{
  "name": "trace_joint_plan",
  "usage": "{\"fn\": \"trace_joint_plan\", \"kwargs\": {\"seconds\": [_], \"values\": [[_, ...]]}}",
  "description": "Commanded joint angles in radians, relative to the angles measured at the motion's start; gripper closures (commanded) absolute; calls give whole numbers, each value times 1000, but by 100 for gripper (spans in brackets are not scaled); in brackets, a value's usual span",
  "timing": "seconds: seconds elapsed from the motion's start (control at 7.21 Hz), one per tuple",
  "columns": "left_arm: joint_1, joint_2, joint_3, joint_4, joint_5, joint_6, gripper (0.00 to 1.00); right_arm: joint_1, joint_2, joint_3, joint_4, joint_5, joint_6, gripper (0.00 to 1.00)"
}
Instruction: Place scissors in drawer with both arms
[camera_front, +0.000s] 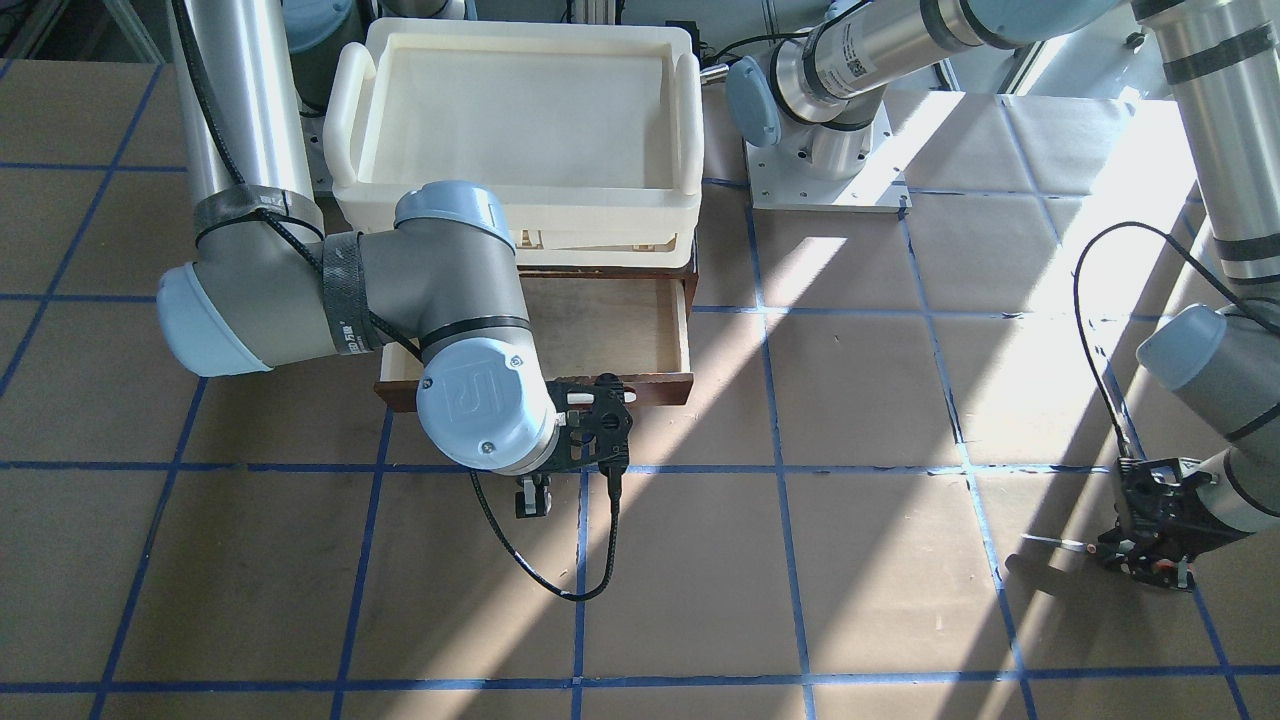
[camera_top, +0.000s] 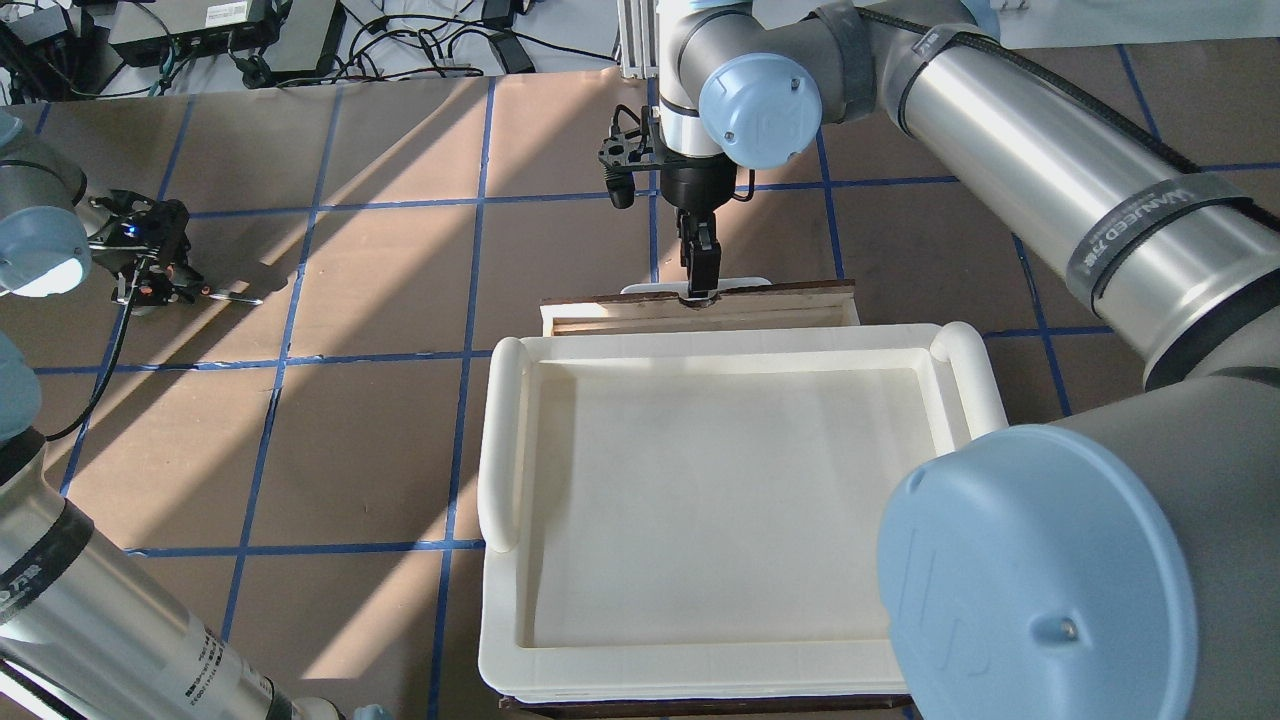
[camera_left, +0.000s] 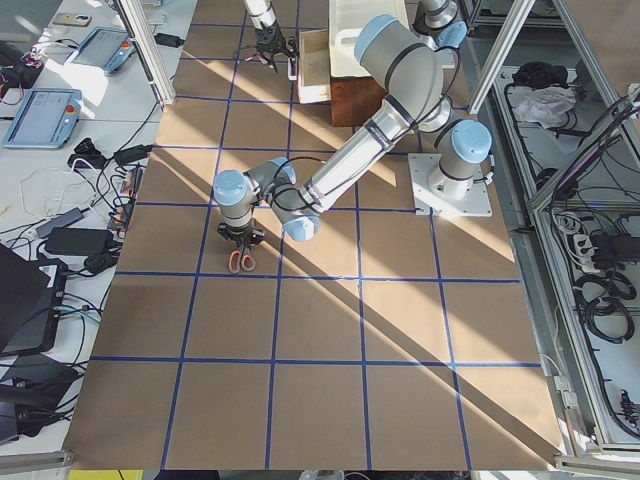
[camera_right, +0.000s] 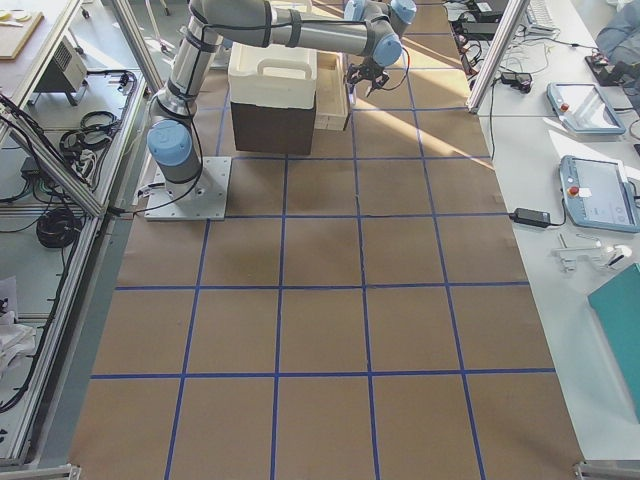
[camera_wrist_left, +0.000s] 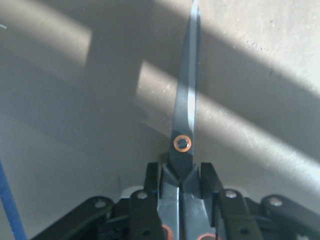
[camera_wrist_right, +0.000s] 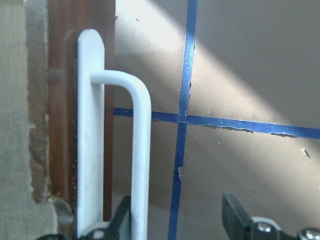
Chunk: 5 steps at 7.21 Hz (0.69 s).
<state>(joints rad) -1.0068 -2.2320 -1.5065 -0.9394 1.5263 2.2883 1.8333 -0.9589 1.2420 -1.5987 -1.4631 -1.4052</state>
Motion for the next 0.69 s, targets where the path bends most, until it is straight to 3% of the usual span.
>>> {"fn": "trace_joint_plan", "kwargs": {"seconds": [0.0,0.55], "values": [[-16,31,0,-15,2,-1,100,-9,32,-47,-38,9,-15,34],[-79,138,0,-174,5,-54,100,-19,43,-59,-73,6,-11,34]]}}
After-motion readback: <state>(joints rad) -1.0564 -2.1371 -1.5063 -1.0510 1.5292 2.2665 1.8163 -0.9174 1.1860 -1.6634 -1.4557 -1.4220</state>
